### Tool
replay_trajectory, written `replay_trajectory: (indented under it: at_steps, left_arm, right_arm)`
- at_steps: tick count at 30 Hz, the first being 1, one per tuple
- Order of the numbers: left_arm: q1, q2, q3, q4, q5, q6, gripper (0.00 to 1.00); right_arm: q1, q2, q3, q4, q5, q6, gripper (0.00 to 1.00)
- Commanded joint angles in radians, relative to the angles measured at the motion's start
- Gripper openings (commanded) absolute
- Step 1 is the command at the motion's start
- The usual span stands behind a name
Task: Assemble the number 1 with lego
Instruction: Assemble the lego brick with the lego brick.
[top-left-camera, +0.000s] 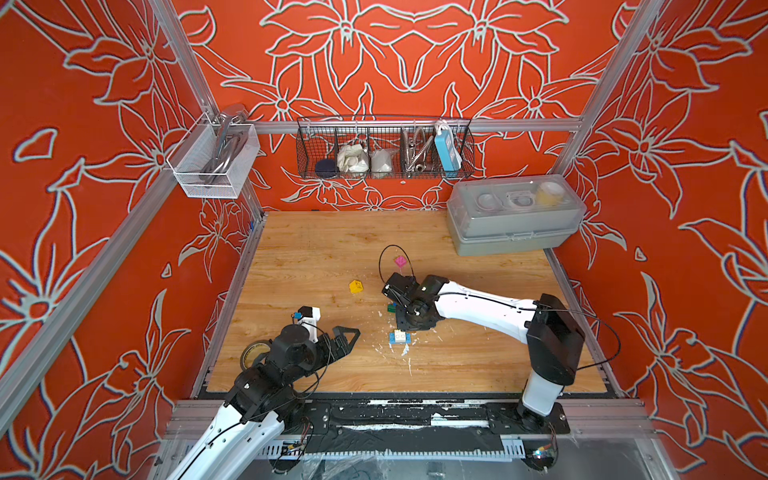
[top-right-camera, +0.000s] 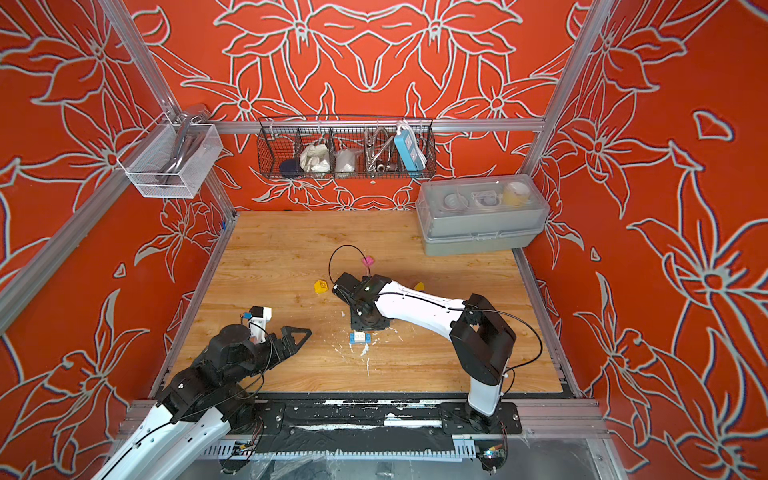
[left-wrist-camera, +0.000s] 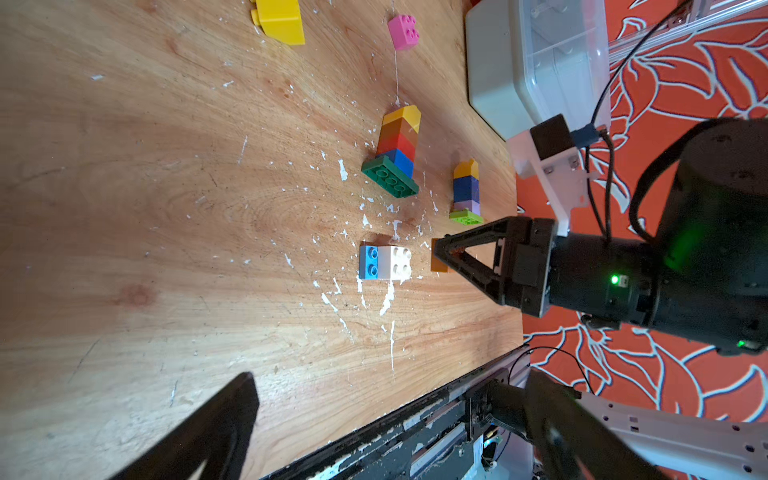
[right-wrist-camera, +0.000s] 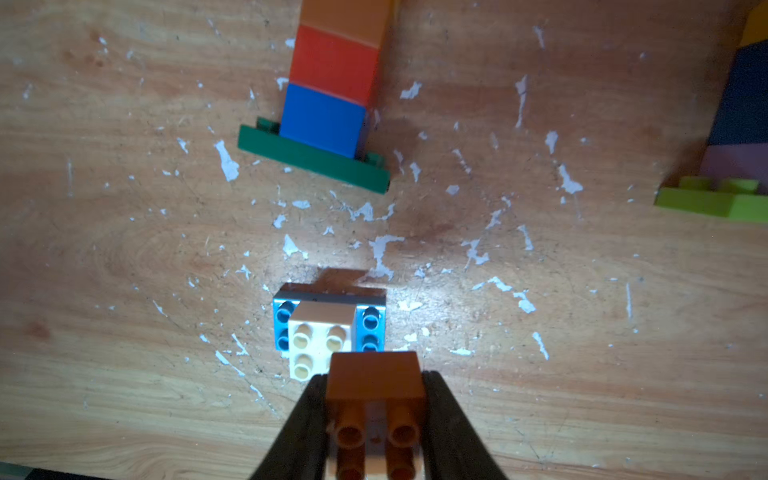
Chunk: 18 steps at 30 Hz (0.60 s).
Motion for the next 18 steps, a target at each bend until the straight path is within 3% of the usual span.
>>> replay_trajectory:
  at_steps: [1,18]
  left_arm:
    - [0.005,-0.020,-0.004,-0.025,-0.014,-0.004,1.00]
    - [0.005,-0.004,-0.004,-0.002,-0.004,0.006,1.00]
  right_arm:
    - [0.028,0.031,0.013,0.024,0.032,0.047,0.26]
    - [0.041,0.143,0.085,0.000,0.024,0.033,0.26]
